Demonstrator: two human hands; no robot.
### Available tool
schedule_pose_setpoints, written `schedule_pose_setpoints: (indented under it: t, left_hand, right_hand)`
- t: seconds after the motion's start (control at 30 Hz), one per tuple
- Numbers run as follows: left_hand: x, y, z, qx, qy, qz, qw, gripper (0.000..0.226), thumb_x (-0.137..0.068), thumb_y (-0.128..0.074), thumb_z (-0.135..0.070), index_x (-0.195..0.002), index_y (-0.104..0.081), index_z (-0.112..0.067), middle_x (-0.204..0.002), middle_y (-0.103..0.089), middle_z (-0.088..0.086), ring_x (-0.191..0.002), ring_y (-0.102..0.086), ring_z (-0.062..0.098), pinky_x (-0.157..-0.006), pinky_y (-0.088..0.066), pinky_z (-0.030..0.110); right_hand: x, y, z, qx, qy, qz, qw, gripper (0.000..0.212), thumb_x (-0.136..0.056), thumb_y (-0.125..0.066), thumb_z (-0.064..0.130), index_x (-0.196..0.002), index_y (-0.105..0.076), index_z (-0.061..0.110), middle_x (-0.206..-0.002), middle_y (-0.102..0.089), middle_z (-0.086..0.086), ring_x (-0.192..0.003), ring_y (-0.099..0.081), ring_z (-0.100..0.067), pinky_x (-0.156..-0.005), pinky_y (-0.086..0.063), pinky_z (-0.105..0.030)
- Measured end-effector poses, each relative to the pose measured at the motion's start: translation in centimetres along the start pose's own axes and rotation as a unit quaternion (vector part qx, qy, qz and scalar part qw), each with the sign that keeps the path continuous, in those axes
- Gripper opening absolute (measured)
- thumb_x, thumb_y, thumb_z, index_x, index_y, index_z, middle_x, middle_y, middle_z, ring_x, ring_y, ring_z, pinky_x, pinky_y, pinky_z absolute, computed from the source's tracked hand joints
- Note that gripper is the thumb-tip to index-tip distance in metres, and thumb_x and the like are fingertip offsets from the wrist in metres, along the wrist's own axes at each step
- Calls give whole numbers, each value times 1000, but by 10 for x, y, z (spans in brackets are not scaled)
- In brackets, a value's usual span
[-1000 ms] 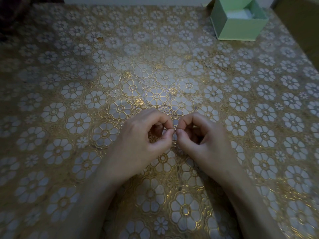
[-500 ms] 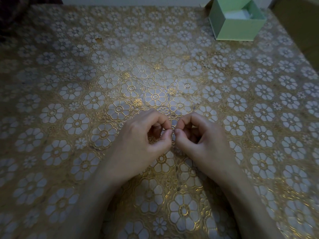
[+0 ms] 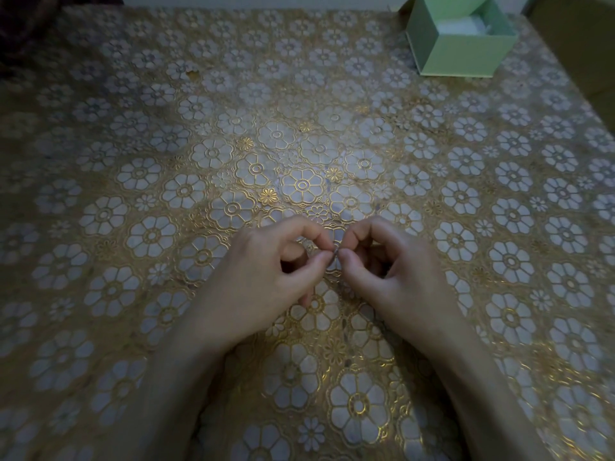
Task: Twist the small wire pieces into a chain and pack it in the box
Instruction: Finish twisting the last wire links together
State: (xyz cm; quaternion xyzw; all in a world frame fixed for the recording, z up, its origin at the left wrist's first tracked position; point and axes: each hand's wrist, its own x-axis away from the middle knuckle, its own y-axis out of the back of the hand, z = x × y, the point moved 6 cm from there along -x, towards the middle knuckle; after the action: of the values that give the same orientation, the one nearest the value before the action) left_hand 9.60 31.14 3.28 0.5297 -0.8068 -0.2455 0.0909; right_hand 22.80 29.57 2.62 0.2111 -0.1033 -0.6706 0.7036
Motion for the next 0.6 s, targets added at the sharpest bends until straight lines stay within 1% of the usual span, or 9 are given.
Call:
schedule_pose_setpoints:
  t: [0.1, 0.17, 0.27, 0.33, 0.53, 0.6]
  left_hand:
    - [0, 0, -1, -7, -15, 2, 1000, 5, -83, -59, -28, -85, -56, -25, -43, -59, -8, -36, -43, 1, -47, -33, 7]
    - [0, 0, 0, -9, -25, 4, 1000, 9, -82, -55, -34, -86, -55, -26, -44, -59, -10, -37, -48, 5, -48, -37, 10]
    - [0, -1, 1, -14, -29, 9, 999, 9, -81, -51, -35, -85, -54, -28, -44, -57, -12, -39, -51, 9, -50, -40, 14]
    - [0, -1, 1, -19, -28, 10, 999, 11, -79, -51, -36, -87, -53, -29, -44, -56, -10, -39, -52, 11, -50, -42, 16]
    - [0, 0, -1, -10, -17, -8, 1000, 17, -76, -51, -39, -87, -53, -26, -47, -54, 3, -43, -48, 22, -48, -37, 18]
    - [-1, 0, -1, 17, -11, -13, 1000, 16, -76, -52, -39, -85, -54, -26, -45, -52, 1, -42, -49, 24, -46, -37, 19]
  right_hand:
    - [0, -1, 0, 1, 4, 5, 1000, 8, -74, -60, 22, -70, -53, 22, -57, -46, 11, -49, -42, -5, -51, -30, -13]
    - [-1, -1, 0, 4, 7, 8, 1000, 9, -74, -60, 21, -69, -53, 22, -56, -46, 11, -49, -42, -4, -51, -30, -14]
    - [-1, -1, 0, 8, 7, 12, 1000, 10, -73, -60, 21, -68, -52, 22, -56, -44, 12, -49, -41, -4, -51, -29, -14]
    - [-1, -1, 0, 3, 7, 13, 1000, 9, -73, -60, 21, -68, -52, 22, -56, -44, 12, -49, -41, -4, -52, -29, -14]
    - [1, 0, 0, -19, -6, 5, 1000, 8, -72, -59, 21, -68, -52, 22, -53, -45, 13, -47, -39, -3, -50, -28, -12]
    - [1, 1, 1, -35, -11, 3, 999, 8, -72, -59, 20, -68, -52, 22, -53, -45, 12, -47, -39, -3, -50, -29, -12]
